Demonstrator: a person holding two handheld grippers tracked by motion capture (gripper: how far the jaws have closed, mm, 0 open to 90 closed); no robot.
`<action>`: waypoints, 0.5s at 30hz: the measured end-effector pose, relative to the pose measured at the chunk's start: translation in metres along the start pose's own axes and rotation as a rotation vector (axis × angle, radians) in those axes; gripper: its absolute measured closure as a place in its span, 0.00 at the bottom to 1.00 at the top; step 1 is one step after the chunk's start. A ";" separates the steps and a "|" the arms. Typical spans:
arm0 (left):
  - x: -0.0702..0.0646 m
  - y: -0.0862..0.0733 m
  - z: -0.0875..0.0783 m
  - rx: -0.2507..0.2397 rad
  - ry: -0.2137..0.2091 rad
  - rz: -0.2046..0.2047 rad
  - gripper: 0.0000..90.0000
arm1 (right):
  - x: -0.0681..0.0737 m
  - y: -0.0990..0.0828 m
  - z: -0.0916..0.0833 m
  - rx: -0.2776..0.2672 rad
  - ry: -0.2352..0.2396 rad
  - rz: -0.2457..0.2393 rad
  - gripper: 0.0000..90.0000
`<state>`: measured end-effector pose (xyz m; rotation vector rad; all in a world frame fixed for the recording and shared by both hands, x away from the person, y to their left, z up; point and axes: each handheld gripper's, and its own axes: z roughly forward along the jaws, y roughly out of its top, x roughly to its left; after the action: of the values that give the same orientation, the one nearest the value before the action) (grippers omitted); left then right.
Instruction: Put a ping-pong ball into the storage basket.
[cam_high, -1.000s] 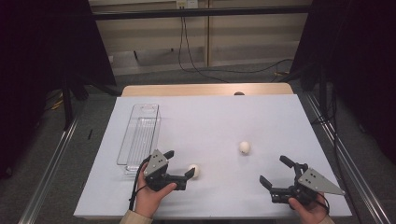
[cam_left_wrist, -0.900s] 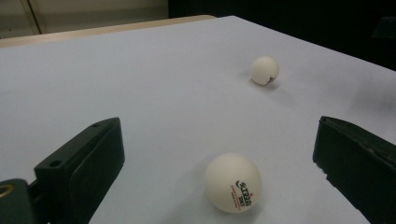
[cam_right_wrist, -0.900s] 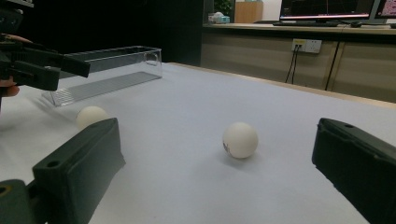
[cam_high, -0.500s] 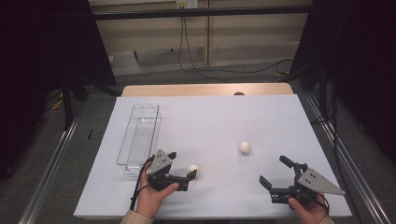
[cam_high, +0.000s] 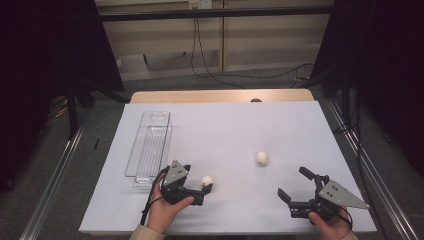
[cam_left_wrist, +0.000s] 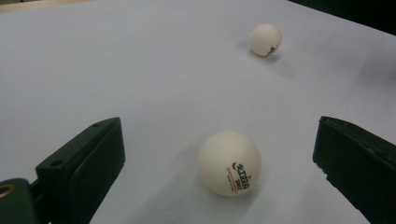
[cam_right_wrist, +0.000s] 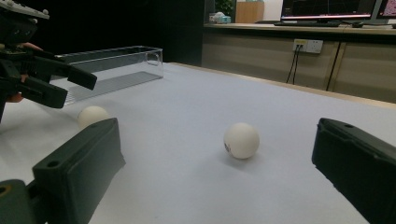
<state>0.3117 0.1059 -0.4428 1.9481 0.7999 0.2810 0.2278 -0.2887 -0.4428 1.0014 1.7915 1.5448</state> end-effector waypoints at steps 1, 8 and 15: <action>-0.001 0.000 0.001 -0.001 -0.002 -0.004 0.03 | 0.000 0.000 0.000 -0.001 0.001 -0.001 0.01; -0.002 0.002 0.006 0.029 -0.002 0.017 0.03 | 0.000 0.000 0.000 -0.001 0.001 0.000 0.01; -0.005 0.003 0.014 0.066 -0.016 0.026 0.03 | 0.000 0.000 0.000 -0.003 0.002 0.000 0.01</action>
<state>0.3159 0.0917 -0.4466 2.0212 0.7830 0.2568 0.2274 -0.2887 -0.4424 0.9990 1.7893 1.5486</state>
